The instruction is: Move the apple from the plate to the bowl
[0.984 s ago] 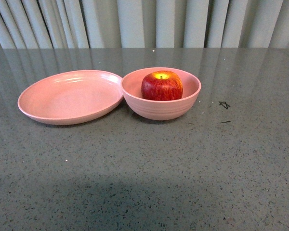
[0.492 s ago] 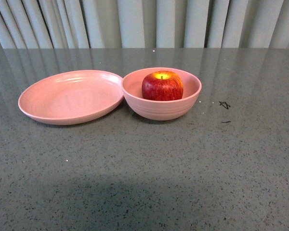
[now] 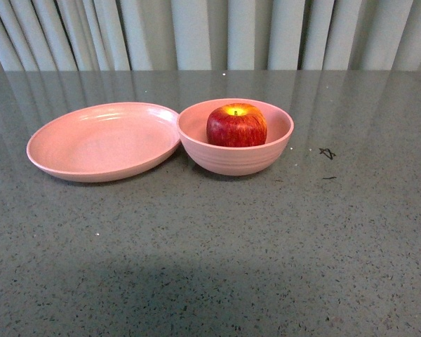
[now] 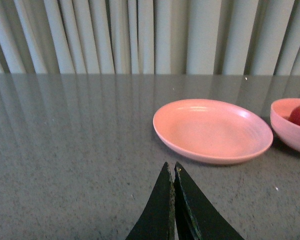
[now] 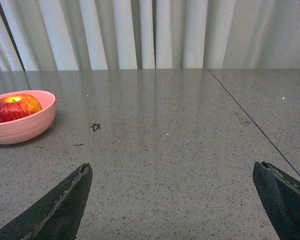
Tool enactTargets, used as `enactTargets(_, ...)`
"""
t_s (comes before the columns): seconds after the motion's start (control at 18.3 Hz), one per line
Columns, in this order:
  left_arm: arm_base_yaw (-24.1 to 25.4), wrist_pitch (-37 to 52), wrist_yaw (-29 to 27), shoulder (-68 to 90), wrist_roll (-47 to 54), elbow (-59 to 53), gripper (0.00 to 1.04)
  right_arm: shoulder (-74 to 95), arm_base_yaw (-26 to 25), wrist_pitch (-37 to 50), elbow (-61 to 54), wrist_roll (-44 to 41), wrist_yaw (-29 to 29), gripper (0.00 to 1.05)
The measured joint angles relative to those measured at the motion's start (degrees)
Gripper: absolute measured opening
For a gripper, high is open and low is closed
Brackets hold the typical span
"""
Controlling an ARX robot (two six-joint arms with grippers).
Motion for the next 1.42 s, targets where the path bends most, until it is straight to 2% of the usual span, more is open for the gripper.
enactTargets(0.44,0.0,-9.22,0.04,-9.55,0.0,0.0,0.01,0.0,0.0,0.02,0.0,0.0,0.0,0.98)
enactTargets(0.49,0.0,-16.52,0.02,-14.05,0.0,0.02,0.01,0.0,0.0,0.02,0.0,0.0,0.0,0.98)
enactTargets(0.55,0.0,-19.04,0.17,-15.87,0.0,0.02,0.01,0.0,0.0,0.0,0.0,0.0,0.0,0.98)
enactTargets(1.09,0.0,-19.3,0.02,-18.91,0.0,0.02,0.01,0.0,0.0,0.04,0.0,0.0,0.0,0.98)
enactTargets(1.15,0.0,-19.3,0.0,-18.91,-0.02,0.02,0.08,0.0,0.0,0.04,0.0,0.0,0.0,0.98)
enactTargets(1.2,0.0,-19.32,0.02,-18.91,0.0,0.02,0.21,0.0,0.0,0.02,0.0,0.0,0.0,0.98)
enactTargets(1.42,0.0,-19.32,0.02,-18.91,-0.02,0.02,0.55,0.0,0.0,0.04,0.0,0.0,0.0,0.98)
